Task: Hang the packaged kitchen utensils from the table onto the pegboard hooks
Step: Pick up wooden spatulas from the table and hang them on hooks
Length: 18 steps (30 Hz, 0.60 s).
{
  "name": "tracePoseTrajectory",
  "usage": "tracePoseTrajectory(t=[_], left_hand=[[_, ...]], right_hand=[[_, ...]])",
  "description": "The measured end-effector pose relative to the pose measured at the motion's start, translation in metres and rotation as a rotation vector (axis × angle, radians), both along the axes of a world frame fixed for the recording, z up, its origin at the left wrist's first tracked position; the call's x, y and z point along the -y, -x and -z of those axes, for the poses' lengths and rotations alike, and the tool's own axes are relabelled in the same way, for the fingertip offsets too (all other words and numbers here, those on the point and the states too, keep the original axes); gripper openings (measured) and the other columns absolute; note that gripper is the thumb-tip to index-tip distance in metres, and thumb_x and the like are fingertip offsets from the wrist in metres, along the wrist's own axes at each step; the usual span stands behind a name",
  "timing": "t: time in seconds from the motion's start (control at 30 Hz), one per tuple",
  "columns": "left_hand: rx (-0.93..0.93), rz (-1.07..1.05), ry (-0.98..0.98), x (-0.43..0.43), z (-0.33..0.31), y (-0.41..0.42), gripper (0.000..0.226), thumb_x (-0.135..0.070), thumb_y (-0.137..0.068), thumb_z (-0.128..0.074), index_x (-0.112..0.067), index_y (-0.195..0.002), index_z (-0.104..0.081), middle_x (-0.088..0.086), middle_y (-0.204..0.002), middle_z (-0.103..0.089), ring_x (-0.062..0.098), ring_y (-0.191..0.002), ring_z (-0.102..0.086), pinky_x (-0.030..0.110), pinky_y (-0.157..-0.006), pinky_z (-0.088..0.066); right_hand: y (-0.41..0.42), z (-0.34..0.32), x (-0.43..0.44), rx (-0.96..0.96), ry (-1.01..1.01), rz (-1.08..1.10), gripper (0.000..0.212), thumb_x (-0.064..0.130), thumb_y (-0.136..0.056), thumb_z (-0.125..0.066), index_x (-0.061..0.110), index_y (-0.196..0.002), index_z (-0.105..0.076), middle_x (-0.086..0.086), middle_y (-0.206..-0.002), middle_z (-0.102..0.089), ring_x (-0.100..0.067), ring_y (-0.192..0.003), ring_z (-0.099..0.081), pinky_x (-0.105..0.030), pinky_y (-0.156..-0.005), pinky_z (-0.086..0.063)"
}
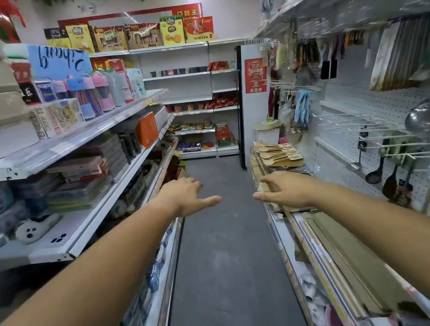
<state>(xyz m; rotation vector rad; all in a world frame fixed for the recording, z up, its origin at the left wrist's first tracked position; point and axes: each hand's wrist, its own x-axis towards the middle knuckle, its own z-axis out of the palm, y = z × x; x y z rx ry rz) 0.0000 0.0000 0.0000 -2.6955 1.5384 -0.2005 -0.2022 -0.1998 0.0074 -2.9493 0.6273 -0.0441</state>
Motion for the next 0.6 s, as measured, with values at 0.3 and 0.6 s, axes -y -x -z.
tracePoseTrajectory(t=[0.3, 0.6], left_hand=[[-0.010, 0.009, -0.069, 0.065, 0.010, -0.106, 0.103, -0.093, -0.075, -0.020, -0.022, -0.145, -0.043, 0.005, -0.147, -0.048, 0.023, -0.131, -0.047, 0.042, -0.104, -0.042], [-0.114, -0.052, -0.072, 0.147, 0.018, -0.173, 0.111, -0.098, -0.068, -0.019, -0.022, -0.144, -0.045, 0.003, -0.147, -0.047, 0.023, -0.132, -0.048, 0.043, -0.105, -0.043]], right_hand=[[-0.092, 0.000, 0.059, -0.028, 0.036, 0.075, 0.091, 0.086, -0.083, -0.033, 0.024, -0.150, -0.040, -0.001, -0.153, -0.045, -0.021, -0.136, -0.046, -0.044, -0.110, -0.042], [-0.171, 0.014, 0.124, -0.062, 0.046, 0.060, 0.090, 0.085, -0.084, -0.036, 0.026, -0.153, -0.035, 0.000, -0.158, -0.038, -0.021, -0.142, -0.039, -0.044, -0.114, -0.037]])
